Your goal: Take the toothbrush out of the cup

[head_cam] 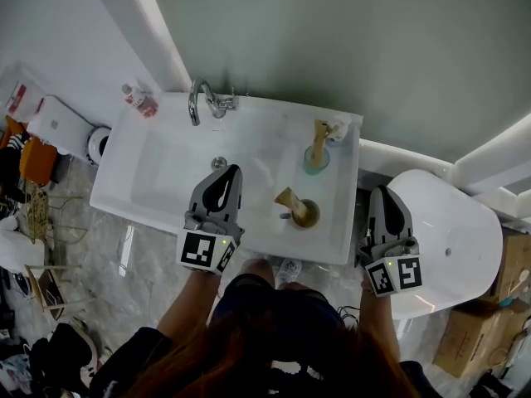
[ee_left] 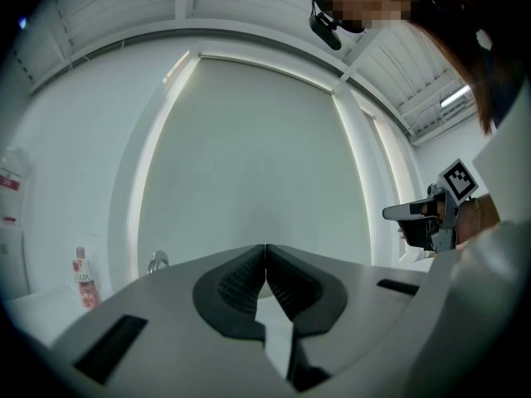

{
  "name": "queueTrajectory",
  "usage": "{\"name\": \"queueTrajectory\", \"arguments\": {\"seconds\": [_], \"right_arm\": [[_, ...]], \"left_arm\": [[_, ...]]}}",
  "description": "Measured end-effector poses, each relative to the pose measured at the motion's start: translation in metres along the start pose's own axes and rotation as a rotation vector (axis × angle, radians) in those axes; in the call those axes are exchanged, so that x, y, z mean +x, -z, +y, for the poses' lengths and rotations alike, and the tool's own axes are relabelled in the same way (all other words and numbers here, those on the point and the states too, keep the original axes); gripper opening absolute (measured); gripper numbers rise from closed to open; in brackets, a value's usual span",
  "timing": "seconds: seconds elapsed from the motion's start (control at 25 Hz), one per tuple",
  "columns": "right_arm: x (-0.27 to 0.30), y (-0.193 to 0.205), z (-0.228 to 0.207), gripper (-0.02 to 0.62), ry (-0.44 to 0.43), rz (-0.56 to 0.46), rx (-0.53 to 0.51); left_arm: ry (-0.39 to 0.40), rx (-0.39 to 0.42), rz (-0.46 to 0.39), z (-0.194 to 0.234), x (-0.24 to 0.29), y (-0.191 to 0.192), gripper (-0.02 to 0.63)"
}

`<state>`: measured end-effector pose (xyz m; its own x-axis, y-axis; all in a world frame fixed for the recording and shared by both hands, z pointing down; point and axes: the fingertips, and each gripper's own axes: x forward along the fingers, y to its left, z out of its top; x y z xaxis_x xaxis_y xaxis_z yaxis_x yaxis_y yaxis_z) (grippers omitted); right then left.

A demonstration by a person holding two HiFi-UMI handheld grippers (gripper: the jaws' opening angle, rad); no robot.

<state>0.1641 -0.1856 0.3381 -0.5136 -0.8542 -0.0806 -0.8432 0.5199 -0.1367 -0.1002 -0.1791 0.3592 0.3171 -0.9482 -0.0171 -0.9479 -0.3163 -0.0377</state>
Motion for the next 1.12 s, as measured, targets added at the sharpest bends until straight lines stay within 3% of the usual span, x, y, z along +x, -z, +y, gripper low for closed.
{"name": "queueTrajectory", "arguments": {"seconds": [0.48, 0.8, 1.12], "right_arm": [[0.021, -0.007, -0.014, 0.015, 0.143, -0.012, 0.003], [0.029, 0.015, -0.012, 0.015, 0.160, 0.016, 0.010], [0.039, 0.041, -0.010, 0.015, 0.159, 0.060, 0.033]], "left_arm": [[0.144, -0.022, -0.021, 0.021, 0.058, -0.012, 0.020], [0.225, -0.041, 0.030, 0.008, 0.066, 0.020, 0.020], [0.327, -0.093, 0.141, -0.009, 0.060, 0.065, 0.020]]}}
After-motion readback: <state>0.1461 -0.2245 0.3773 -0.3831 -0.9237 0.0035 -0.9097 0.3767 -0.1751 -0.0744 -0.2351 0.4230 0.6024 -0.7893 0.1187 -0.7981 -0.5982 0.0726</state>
